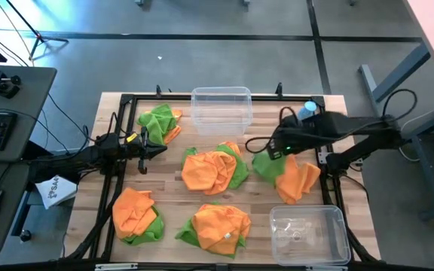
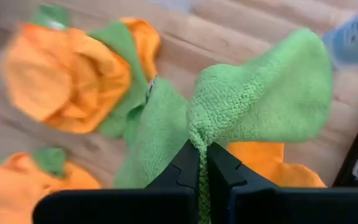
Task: Sort microfiber towel by color & place in baskets
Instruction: Put the green microfiber towel into the bottom transparent bin
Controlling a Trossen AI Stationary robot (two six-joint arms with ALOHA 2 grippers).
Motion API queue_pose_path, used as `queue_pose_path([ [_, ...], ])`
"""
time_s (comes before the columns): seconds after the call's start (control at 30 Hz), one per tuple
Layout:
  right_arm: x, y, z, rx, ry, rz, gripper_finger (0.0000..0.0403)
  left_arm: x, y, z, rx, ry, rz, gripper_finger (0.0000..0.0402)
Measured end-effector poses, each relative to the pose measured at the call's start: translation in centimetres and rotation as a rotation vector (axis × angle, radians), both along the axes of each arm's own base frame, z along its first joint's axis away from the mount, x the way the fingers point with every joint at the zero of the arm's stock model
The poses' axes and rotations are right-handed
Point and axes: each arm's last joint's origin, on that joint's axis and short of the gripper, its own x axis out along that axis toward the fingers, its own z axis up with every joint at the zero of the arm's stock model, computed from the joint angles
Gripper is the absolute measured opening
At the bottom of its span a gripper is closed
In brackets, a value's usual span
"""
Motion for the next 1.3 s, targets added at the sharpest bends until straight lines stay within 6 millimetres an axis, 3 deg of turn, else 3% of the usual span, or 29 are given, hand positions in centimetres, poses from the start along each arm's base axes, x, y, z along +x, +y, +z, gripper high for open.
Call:
queue_pose_path([
  [0.17, -1.6, 1.4, 4.2, 0.016, -0.111, 0.05, 0.0001, 0.0, 0.0, 0.0, 0.001, -0.001, 0.0, 0.0],
  [0.4, -3.3, 5.3, 6.9, 0.093, -0.223, 0.196, 0.0001, 0.0, 0.0, 0.0, 0.0, -0.001, 0.0, 0.0],
  [0.67, -6.0, 10.8, 6.6, 0.231, -0.209, 0.291, 0.0, 0.0, 0.0, 0.0, 0.0, 0.0, 0.0, 0.0],
  [0.97, -9.4, 17.4, 5.0, 0.383, -0.065, 0.289, 0.0, 0.0, 0.0, 0.0, 0.0, 0.0, 0.0, 0.0],
  [1.3, -13.2, 22.4, 3.3, 0.461, 0.039, 0.245, 0.0, 0.0, 0.0, 0.0, 0.0, 0.0, 0.0, 0.0],
])
